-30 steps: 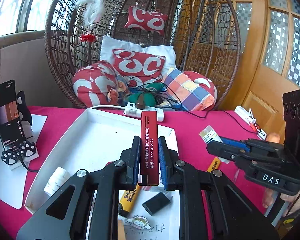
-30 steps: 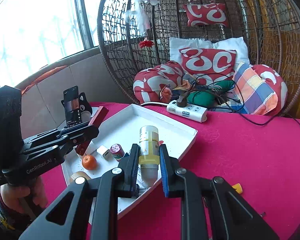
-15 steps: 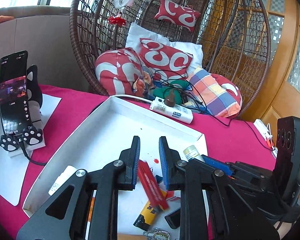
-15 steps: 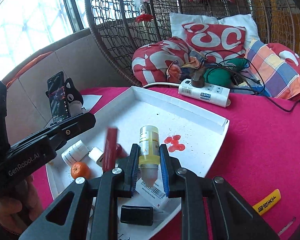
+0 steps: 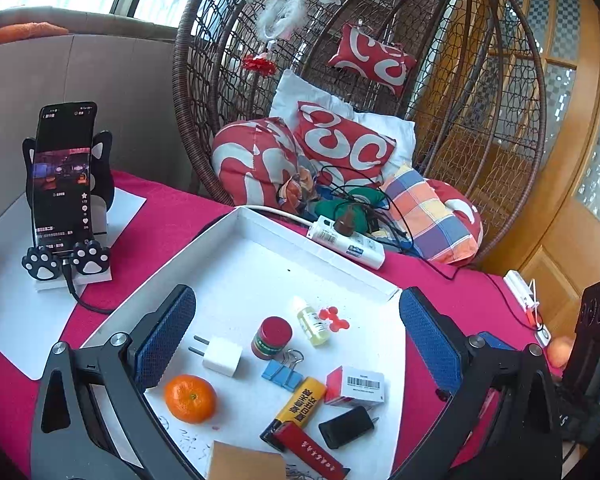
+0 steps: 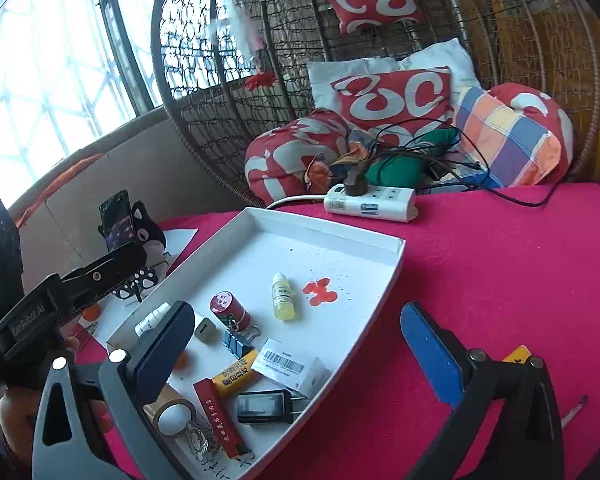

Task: Organize rigid objects
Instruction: 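Move both open tools back from the tray toward the yellow lighter and black pen, then grasp the yellow lighter with the left tool while the right tool grasps the black pen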

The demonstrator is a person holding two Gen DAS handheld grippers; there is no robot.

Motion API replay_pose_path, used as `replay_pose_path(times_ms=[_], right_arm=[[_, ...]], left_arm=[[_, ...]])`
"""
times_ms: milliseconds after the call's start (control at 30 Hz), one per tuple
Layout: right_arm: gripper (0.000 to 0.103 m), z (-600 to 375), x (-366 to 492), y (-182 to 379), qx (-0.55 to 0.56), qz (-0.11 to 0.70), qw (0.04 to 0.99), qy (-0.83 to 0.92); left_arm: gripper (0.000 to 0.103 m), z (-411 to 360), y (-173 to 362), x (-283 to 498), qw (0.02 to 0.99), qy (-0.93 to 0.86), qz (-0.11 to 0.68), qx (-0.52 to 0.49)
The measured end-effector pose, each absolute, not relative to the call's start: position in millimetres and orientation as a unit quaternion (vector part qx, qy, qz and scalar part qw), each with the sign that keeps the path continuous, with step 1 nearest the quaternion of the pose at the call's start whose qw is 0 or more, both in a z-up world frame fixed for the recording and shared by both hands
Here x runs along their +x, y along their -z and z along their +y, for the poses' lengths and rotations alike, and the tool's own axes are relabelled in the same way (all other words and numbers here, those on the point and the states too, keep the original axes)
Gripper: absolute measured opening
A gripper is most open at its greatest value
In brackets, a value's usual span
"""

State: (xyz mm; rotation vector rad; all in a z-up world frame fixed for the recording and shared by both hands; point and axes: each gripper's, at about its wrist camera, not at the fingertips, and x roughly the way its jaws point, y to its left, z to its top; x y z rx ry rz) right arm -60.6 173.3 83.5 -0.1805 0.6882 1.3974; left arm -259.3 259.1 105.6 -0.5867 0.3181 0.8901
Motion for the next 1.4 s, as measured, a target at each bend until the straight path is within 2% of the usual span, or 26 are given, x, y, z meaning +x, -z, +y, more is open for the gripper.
replay_pose_path(times_ms=[300, 500, 700, 1000, 1033, 1067, 1100, 1133, 1200, 1400], right_arm=[[0.103, 88.0, 15.3, -104.5, 0.003, 0.289, 0.782, -0.552], [0.103, 37.9, 65.0, -73.6, 0.017, 0.327, 0.810, -0.486], [0.103, 16.4, 75.8, -29.8, -0.053, 0.369, 0.801, -0.468], [0.103, -5.4, 87.1, -16.4, -0.033, 0.389, 0.788, -0.476], [0.103, -4.7, 85.7, -17.1, -0.036, 0.388, 0.787, -0.479], [0.103, -3.2, 83.5, -17.8, -0.042, 0.386, 0.785, -0.483], [0.103, -1.0, 80.5, -18.1, -0.048, 0.384, 0.783, -0.487], [0.103, 2.1, 76.9, -18.3, -0.058, 0.384, 0.780, -0.492], [0.103, 10.4, 69.1, -16.8, -0.080, 0.387, 0.771, -0.500], [0.103, 37.7, 43.2, -9.6, -0.132, 0.402, 0.754, -0.502]], left_arm=[[0.103, 221.8, -104.6, -203.6, 0.883, -0.346, 0.196, -0.250], [0.103, 183.7, -80.4, -125.6, 0.901, -0.260, 0.280, -0.205], [0.103, 174.1, -39.8, -42.7, 0.888, -0.201, 0.381, -0.160], [0.101, 163.3, -10.3, 11.8, 0.877, -0.193, 0.428, -0.101], [0.095, 164.0, -8.7, 12.0, 0.875, -0.196, 0.430, -0.100], [0.070, 164.4, -7.1, 11.5, 0.873, -0.201, 0.434, -0.095], [0.049, 165.7, -4.6, 10.7, 0.868, -0.210, 0.440, -0.089], [0.047, 168.2, -4.7, 7.6, 0.871, -0.206, 0.436, -0.097], [0.026, 171.5, -5.2, -0.9, 0.869, -0.214, 0.433, -0.105], [0.016, 183.0, -23.0, -42.9, 0.876, -0.232, 0.389, -0.165]])
